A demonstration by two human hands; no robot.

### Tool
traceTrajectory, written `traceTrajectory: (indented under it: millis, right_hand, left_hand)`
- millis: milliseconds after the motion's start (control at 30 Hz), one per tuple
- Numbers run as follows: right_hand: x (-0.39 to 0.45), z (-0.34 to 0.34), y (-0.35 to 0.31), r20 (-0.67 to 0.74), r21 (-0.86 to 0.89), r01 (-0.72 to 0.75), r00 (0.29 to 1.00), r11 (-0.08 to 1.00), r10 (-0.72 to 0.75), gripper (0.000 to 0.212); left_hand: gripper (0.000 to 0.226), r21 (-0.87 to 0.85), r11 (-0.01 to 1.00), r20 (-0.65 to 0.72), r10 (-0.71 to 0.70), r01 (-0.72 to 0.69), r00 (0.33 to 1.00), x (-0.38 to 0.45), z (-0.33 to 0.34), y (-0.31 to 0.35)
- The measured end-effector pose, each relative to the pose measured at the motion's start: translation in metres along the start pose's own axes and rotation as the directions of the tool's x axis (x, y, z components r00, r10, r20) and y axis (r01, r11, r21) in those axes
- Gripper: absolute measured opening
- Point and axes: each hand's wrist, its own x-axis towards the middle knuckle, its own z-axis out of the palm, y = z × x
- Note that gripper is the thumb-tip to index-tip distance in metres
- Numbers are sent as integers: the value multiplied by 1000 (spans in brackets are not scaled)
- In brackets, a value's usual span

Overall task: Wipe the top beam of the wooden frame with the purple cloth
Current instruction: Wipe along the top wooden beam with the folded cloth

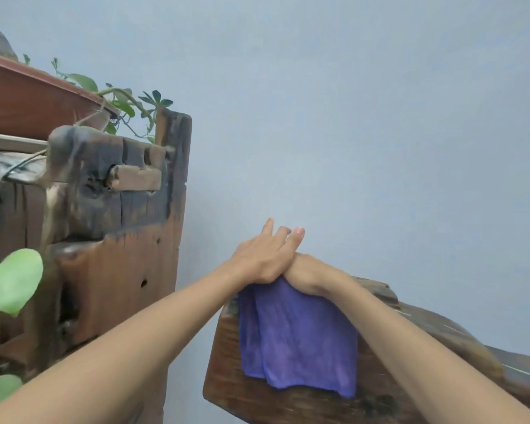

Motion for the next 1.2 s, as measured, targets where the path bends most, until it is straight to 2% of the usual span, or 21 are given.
traceTrajectory:
  millis: [100, 200, 300, 367, 433, 500, 600, 667, 767, 867, 933, 1067, 1200]
  right_hand:
    - [14, -2, 7, 5, 95, 25, 1000, 995, -25, 49]
    - [27, -6, 13, 18, 28, -75, 997, 997, 75, 50]
    - [26, -9, 13, 19, -33, -158, 987, 987, 159, 52]
    - [14, -10, 9, 42, 2, -131, 990, 991, 131, 55]
    - [0, -10, 4, 47, 87, -46, 998, 995, 42, 58]
    - [-15, -8, 2, 12, 133, 26, 1000, 991, -28, 61]
    - [-43, -3, -1, -41, 107, 78, 996, 991, -74, 54]
    - [-66, 0, -4, -90, 20, 73, 993, 997, -71, 50]
    - [-94, 14, -11, -217, -180, -24, 976, 983, -16, 42]
    - [-91, 19, -12, -243, -190, -58, 970, 980, 10, 40]
    - [-76, 11, -8, -181, -118, -52, 983, 992, 30, 48]
    - [-38, -6, 5, -23, 76, -27, 999, 997, 29, 54]
    - [-11, -9, 14, 1, 87, -112, 994, 990, 113, 52]
  left_hand:
    - [93, 76, 996, 126, -65, 56, 990, 10, -4, 0]
    - [94, 95, 990, 241, -126, 106, 962, 23, -11, 0]
    - [80, 182, 976, 245, -161, 117, 956, 26, -14, 1]
    - [79, 197, 970, 248, -187, 140, 951, 18, -16, 4]
    - [81, 211, 967, 240, -192, 142, 952, 6, -16, 6]
    - [82, 272, 960, 197, -127, 70, 972, -9, -13, 7]
    - [84, 380, 919, 37, 98, -105, 995, -40, -2, 4]
    - [79, 439, 878, -87, 253, -191, 963, -59, 5, 0]
    - [69, 461, 859, -166, 331, -223, 929, -71, 10, -4]
    - [56, 465, 862, -160, 307, -203, 938, -58, 8, -9]
    - [57, 498, 849, -112, 268, -180, 957, -43, 7, -11]
    - [66, 425, 901, 45, 79, -91, 996, -6, -1, -8]
    - [68, 341, 939, 231, -46, -37, 972, 19, -10, -4]
